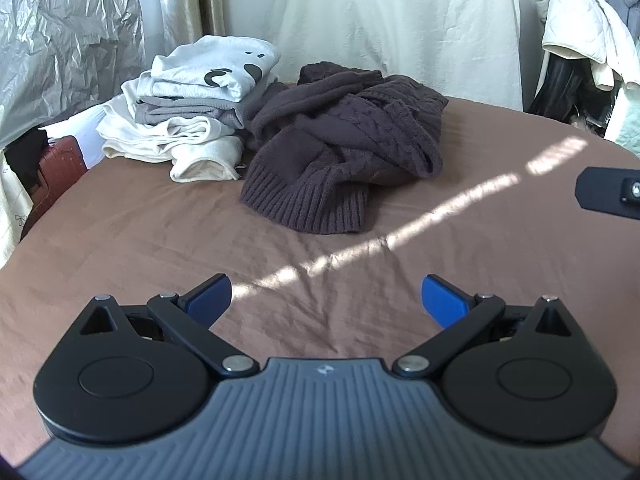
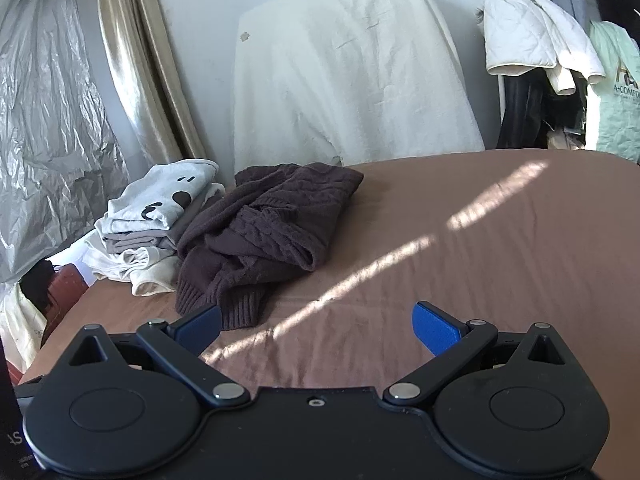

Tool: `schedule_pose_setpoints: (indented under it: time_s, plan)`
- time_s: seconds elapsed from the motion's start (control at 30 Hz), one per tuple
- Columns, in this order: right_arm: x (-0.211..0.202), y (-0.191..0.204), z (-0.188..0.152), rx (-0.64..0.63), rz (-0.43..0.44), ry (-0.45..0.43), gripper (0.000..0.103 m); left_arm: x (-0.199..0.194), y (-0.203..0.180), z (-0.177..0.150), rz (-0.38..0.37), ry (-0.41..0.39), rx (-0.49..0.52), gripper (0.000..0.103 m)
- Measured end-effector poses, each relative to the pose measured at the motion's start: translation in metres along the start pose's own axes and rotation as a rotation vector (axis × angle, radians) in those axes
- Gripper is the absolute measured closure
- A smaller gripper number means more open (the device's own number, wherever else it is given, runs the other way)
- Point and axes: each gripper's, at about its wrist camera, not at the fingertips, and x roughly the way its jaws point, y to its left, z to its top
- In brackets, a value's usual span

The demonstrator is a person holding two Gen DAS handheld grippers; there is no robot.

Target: Fold clothes

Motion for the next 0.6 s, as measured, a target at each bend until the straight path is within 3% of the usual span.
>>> schedule_pose_setpoints:
  time_s: [0.23, 0.6]
  plan:
    - [0.007, -0.011, 0.000, 0.098, 0.044, 0.077, 0.000, 0.002, 0.000, 0.000, -0.017, 0.007, -0.001, 0.000]
    - [0.008, -0.010, -0.002, 0.089, 0.028, 0.071, 0.000, 0.004, 0.001, -0.002, -0.019, 0.018, -0.006, 0.000]
